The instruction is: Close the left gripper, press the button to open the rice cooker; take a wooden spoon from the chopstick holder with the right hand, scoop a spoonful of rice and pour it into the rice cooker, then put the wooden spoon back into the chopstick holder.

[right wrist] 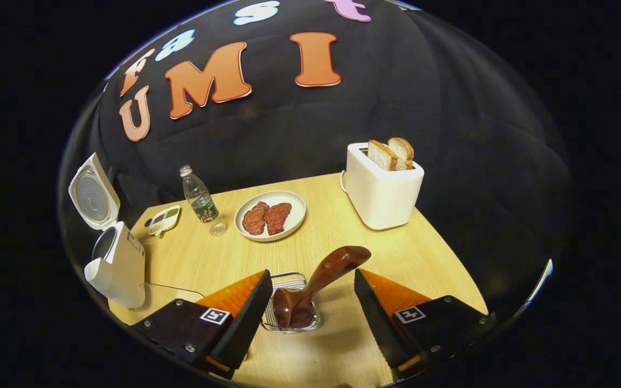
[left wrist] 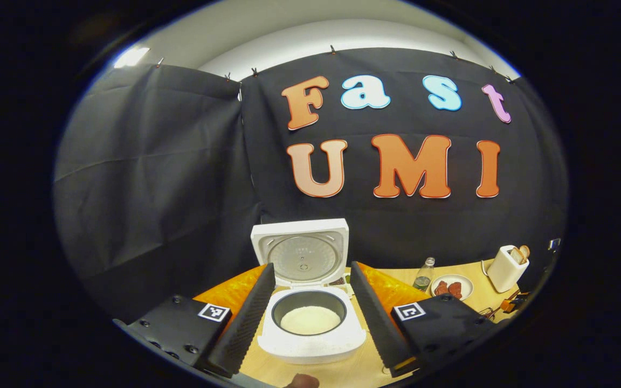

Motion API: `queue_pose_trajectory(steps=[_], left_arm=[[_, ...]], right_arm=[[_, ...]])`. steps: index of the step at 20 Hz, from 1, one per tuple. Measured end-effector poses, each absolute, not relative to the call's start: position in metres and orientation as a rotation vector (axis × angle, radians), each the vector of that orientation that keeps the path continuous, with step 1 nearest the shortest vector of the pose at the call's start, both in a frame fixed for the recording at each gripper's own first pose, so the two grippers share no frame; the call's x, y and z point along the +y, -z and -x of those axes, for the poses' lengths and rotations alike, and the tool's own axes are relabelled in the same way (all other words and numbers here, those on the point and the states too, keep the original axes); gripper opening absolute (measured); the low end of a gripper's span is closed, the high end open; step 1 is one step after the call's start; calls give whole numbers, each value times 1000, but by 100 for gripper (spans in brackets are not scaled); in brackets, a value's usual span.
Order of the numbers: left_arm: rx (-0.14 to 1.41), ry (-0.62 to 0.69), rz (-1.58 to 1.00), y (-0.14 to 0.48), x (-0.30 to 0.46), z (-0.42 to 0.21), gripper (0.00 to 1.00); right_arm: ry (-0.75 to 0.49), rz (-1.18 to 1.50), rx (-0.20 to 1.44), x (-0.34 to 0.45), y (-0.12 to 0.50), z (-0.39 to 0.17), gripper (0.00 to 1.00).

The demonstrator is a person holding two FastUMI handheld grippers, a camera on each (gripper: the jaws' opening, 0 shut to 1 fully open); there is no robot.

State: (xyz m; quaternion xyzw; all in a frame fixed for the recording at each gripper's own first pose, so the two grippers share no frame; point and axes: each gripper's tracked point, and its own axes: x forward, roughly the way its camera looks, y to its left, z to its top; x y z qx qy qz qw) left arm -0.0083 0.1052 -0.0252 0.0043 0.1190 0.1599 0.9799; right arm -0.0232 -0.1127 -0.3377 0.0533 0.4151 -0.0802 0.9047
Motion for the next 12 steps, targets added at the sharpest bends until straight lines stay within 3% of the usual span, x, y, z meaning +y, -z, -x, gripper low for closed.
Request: queue_pose_trajectory(steps=[6,10,11,12], left_arm=[[278,-377,13,35,100,37,95],[275,-383,23,31,100,35,94],[270,-376,23,31,97,33,95],[267,-363,17,31,95,31,95]], right_arm=[[142,-230,907,-110,369,14,93],[144,-304,873,-99,367,0,67],[148,-307,855,-99,361,-3,51],[154,-306,846,-100,365,-5,46]])
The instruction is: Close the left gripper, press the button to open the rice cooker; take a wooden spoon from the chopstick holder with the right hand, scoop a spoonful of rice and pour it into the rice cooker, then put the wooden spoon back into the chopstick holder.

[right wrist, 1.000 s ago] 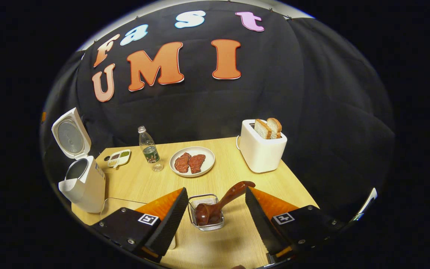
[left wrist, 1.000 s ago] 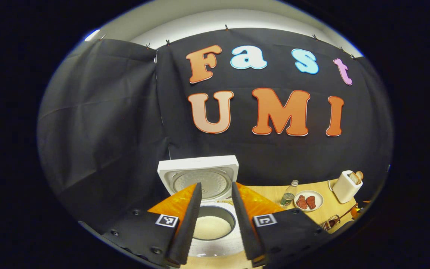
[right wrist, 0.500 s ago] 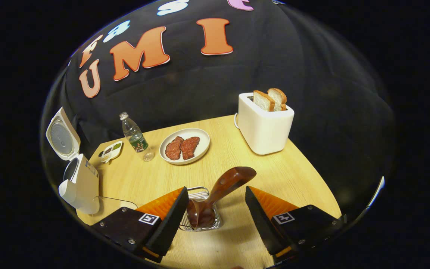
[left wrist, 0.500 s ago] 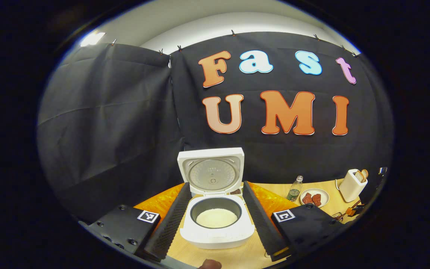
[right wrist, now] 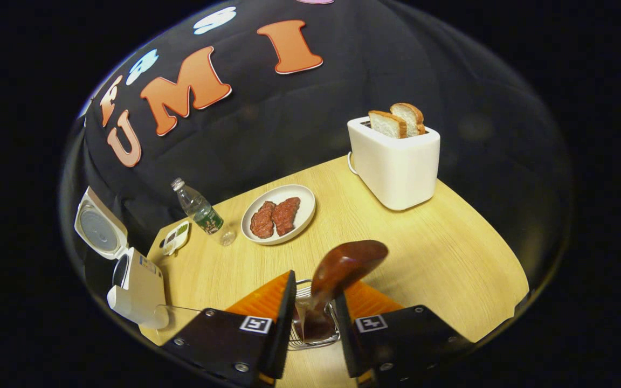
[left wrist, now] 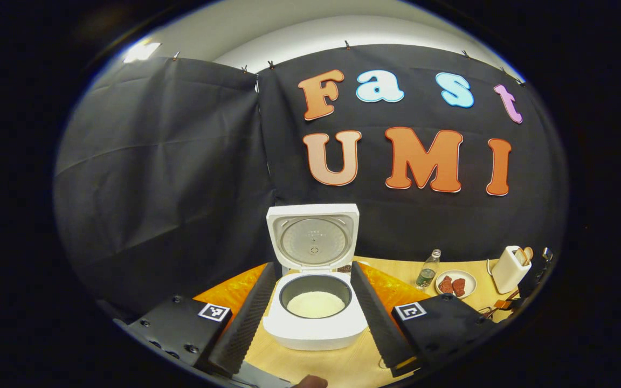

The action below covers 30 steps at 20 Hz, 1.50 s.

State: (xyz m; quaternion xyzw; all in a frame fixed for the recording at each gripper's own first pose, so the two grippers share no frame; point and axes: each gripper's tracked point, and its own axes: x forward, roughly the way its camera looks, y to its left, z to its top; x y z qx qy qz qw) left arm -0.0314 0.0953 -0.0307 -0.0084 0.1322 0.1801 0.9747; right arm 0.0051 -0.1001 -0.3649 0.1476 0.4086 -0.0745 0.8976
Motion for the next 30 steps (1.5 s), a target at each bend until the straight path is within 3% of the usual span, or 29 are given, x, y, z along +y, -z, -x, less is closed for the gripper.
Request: queue_pose_trajectory(steps=[1,5,8,16,22,30], left_arm=[[261,-357,10,30,96,30,95],[254,-330,37,38,97,23,95],[256,-292,88,47,94,18,95],[250,-186,13,60,89,-9,95],[264,-155,4,78,93,-25,95],[319,-147,5,103,105,-27,99]], right_arm=[[169,-308,836,-102,364,-5,22],[161,-317,848,-90,361,1,14],[172,-292,878,-86,353,8,14],[242,-317,739,-85,271,2,14],[142,-371,671,-40,217,3,14],[-28,-284,809,63,261,38,14]])
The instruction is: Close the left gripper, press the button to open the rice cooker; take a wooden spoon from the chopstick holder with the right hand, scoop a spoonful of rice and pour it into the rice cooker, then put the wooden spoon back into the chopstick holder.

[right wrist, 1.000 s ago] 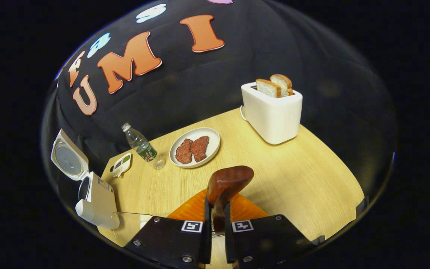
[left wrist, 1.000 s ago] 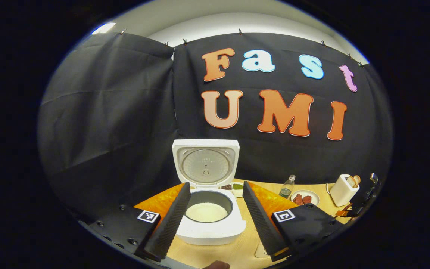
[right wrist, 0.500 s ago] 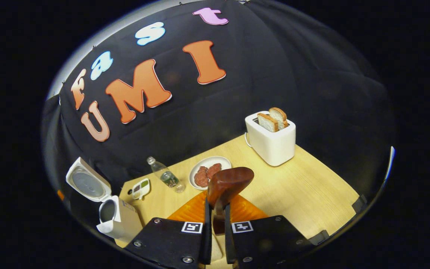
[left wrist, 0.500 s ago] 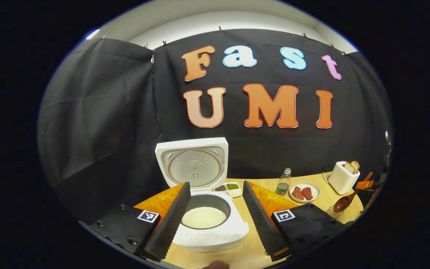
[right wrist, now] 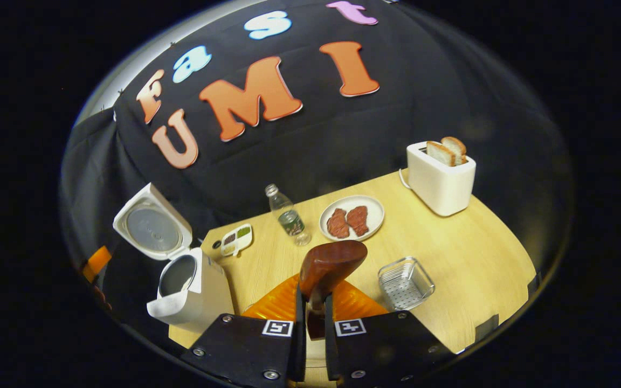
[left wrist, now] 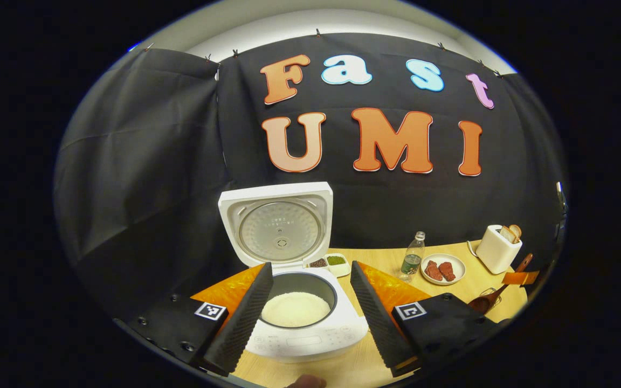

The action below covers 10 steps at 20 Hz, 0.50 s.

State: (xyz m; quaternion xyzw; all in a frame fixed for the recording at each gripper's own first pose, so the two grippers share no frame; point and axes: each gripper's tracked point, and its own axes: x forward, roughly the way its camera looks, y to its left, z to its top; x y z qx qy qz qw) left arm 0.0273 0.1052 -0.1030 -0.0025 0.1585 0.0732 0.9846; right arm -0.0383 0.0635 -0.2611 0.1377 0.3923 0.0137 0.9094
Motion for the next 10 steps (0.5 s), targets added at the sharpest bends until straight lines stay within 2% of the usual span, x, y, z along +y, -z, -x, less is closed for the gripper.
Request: queue_pose_trajectory(steps=[4,10], left_arm=[[340,-177,5,114,117,-19,98],[403,-236,17,134,135,-2,99]], right_arm=[[-77,-96,810,78,281,40,14],[-118,216,717,87,311,38,14]])
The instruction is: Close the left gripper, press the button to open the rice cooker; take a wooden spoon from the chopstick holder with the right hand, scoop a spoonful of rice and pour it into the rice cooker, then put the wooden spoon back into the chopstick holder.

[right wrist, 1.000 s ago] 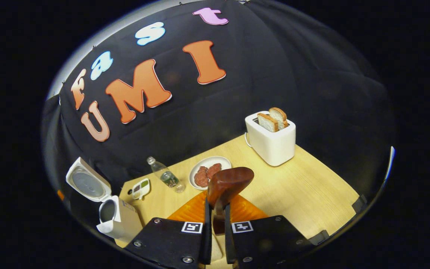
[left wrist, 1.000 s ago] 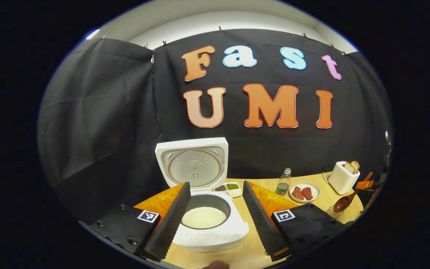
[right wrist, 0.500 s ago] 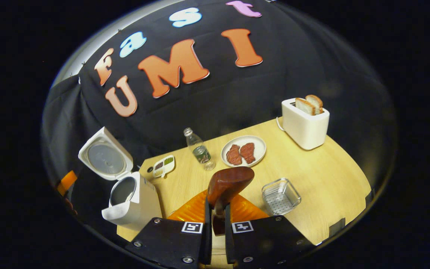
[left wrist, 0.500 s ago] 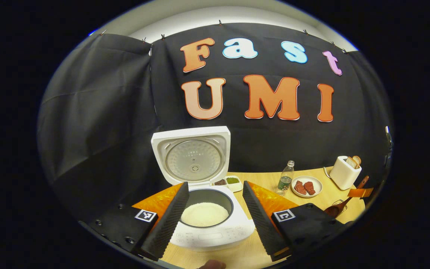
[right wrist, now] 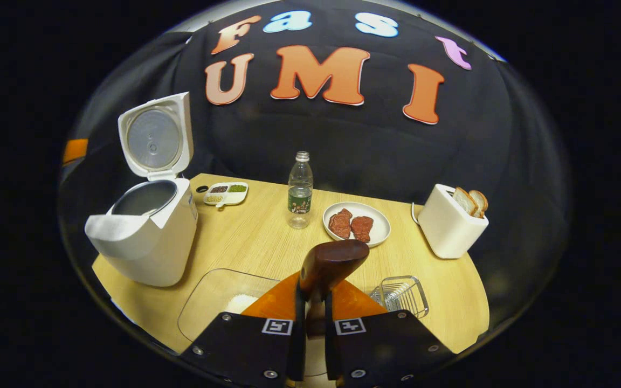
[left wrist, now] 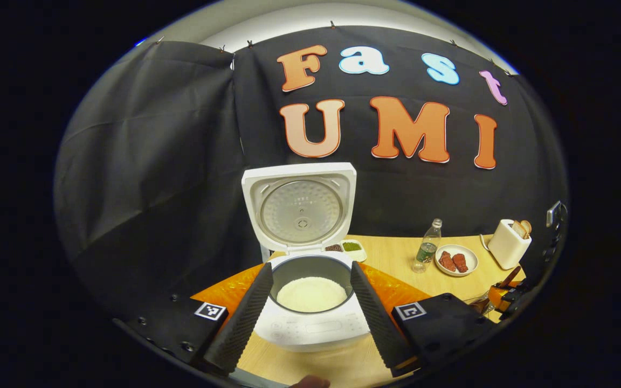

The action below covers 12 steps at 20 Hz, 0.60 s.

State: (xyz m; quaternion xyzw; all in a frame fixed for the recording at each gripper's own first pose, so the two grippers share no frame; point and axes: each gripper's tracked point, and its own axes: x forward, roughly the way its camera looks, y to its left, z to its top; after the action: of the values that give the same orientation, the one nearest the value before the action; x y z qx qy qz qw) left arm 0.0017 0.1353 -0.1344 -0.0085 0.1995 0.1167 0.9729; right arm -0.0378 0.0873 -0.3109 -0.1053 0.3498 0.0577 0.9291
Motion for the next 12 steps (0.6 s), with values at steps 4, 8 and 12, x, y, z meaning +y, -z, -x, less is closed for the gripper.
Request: queue_pose_trajectory(steps=[4,8,12], left_arm=[[435,-259,0,143,142,9,99],[454,-283,-3,145,153,16,98],[487,-287,-14,152,160,24,98]], right_arm=[[-144,353,686,96,330,45,13],[-169,450,657,104,347,59,12],[-180,421,620,121,353,65,12]])
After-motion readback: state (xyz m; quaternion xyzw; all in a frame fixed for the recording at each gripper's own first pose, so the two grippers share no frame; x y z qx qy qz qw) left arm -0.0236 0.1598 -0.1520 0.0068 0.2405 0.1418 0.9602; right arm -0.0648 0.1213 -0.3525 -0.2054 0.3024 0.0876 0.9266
